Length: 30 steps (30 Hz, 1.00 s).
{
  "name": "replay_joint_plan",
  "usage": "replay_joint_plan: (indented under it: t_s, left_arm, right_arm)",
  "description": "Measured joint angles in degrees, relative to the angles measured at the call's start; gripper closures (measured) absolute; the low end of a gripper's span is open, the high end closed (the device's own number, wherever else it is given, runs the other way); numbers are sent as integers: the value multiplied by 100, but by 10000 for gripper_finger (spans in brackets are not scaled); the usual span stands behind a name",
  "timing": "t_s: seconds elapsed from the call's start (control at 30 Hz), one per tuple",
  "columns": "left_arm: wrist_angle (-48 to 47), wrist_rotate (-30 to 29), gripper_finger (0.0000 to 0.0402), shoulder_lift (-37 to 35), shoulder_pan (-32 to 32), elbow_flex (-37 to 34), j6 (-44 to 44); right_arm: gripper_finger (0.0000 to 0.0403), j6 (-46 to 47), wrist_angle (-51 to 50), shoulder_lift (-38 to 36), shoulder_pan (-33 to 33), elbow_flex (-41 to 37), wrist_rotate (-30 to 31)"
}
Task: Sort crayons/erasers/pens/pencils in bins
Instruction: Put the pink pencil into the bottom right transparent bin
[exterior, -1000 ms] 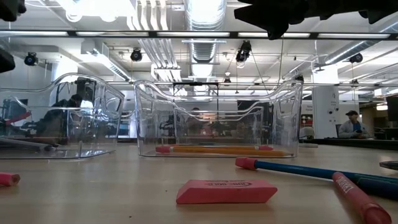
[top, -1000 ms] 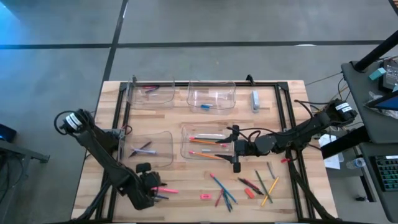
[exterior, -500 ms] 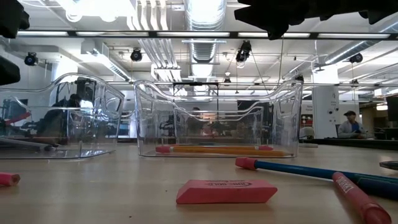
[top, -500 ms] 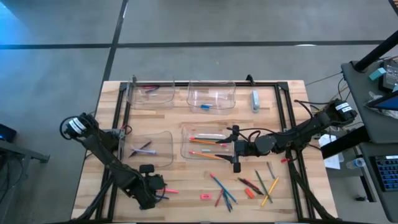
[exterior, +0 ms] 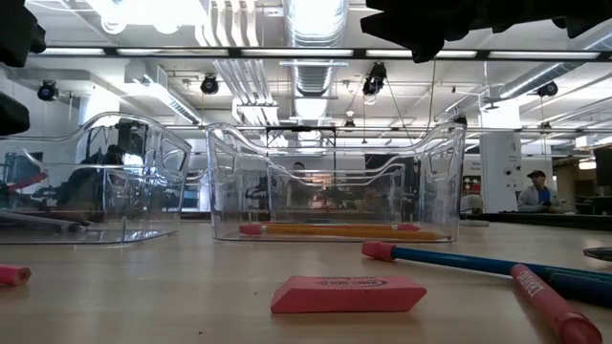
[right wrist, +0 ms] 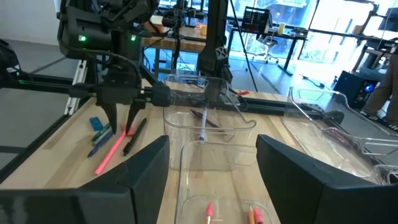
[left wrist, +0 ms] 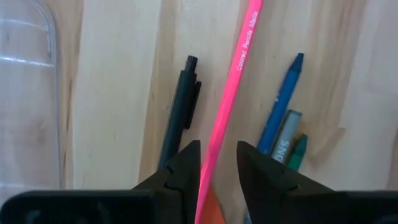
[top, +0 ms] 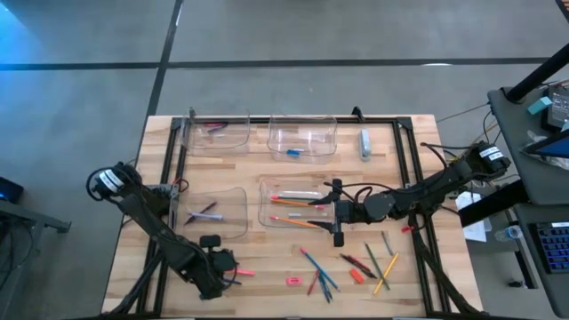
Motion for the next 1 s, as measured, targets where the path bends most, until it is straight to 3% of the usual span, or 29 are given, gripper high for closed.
replay_joint_plan:
  t_s: [1.0]
  left_arm:
    - [61, -52, 314, 126, 55, 246, -5]
  right_arm:
    - [174, 6, -124, 0, 0, 0, 2]
